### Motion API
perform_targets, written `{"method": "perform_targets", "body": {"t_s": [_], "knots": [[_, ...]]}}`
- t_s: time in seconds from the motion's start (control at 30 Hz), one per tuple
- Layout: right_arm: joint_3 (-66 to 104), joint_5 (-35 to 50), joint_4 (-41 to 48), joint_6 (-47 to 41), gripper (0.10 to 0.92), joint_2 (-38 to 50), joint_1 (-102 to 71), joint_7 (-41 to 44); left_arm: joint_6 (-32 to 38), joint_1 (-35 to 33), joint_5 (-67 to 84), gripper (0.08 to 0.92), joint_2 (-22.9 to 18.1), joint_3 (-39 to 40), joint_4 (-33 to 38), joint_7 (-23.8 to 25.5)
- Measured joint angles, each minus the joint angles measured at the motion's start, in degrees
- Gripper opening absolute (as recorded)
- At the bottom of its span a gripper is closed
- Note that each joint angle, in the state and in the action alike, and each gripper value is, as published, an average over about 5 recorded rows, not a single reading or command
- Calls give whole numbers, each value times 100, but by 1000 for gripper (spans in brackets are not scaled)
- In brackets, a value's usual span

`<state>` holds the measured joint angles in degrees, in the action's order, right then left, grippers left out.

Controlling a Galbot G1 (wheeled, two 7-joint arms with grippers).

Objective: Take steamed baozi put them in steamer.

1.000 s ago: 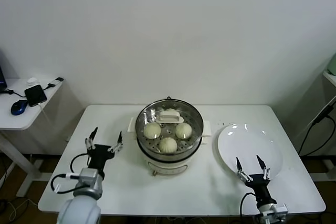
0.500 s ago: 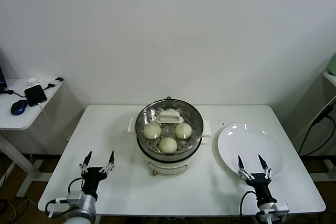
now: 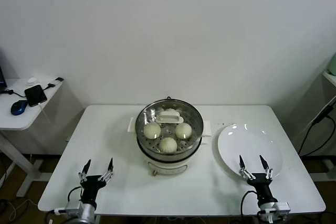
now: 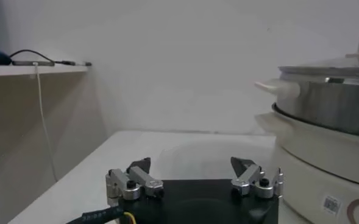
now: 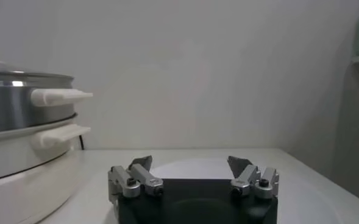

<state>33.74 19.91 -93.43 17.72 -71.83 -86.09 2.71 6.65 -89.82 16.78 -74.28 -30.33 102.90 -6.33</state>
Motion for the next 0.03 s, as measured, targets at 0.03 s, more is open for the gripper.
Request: {"method": "perform_targets", "body": {"t_s": [0.03], "knots": [[0,2,-2,0,822,2,-1,-1,8,-3,2,823,0,-2,-5,1]]}}
